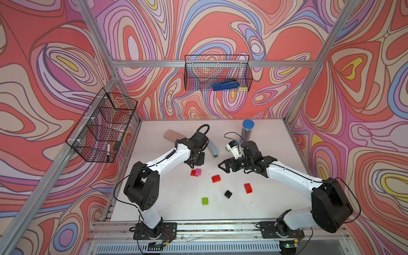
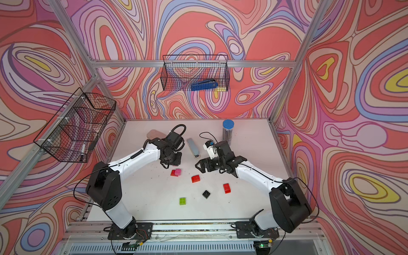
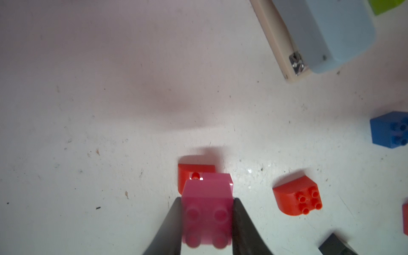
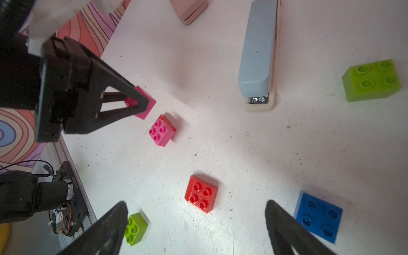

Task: Assemble the letter s with lego
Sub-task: Assemble the lego brick with the lego brick.

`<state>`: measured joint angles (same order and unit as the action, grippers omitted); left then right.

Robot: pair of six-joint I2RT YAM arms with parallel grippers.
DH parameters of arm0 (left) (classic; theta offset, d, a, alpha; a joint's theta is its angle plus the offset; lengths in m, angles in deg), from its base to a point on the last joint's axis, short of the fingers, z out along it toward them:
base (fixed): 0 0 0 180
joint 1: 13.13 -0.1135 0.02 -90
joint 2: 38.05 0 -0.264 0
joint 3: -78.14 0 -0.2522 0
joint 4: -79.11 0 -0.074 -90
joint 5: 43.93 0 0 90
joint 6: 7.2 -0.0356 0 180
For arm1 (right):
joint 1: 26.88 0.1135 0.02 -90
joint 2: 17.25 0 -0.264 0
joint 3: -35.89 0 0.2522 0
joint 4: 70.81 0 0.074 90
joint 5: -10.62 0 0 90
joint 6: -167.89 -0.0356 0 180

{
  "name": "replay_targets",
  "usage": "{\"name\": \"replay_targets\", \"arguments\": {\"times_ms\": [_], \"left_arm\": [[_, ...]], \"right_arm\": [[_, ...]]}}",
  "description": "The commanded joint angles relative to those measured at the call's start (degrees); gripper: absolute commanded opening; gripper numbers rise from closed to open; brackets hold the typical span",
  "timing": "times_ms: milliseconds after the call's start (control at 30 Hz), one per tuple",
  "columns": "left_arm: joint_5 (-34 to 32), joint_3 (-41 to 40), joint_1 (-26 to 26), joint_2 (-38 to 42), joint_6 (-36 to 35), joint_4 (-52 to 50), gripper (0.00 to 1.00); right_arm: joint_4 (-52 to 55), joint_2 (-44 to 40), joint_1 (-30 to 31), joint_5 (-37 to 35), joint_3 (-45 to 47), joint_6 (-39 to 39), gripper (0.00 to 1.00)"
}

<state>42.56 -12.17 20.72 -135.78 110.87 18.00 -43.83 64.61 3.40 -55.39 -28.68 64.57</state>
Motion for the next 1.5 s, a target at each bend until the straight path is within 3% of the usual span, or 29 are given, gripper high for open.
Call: {"name": "replay_targets", "arguments": {"times_ms": [0,233,967,1467], "left_arm": [[0.55,-2.55,1.0,2.85,0.29,-2.66,0.29],[1.73,-6.22,1.29,2.88,-1.12,1.29,0.29],[-2.14,-5.34,0.96,-2.79,-2.57,3.58,0.28],[-1.49,-8.67,-0.8,-1.57,-2.68,4.17,0.29]], "right_arm": [[-1.33,-0.82,-0.35,0.6,-0.42,-0.47,0.98],[-1.17,-1.46,-0.32,0.56,0.26,-0.57,0.98],[-1.27,-1.81,-0.3,0.71,1.19,-1.0,0.98],[-1.59,-1.56,-0.36,0.71,1.41,-1.2,0.98]]}}
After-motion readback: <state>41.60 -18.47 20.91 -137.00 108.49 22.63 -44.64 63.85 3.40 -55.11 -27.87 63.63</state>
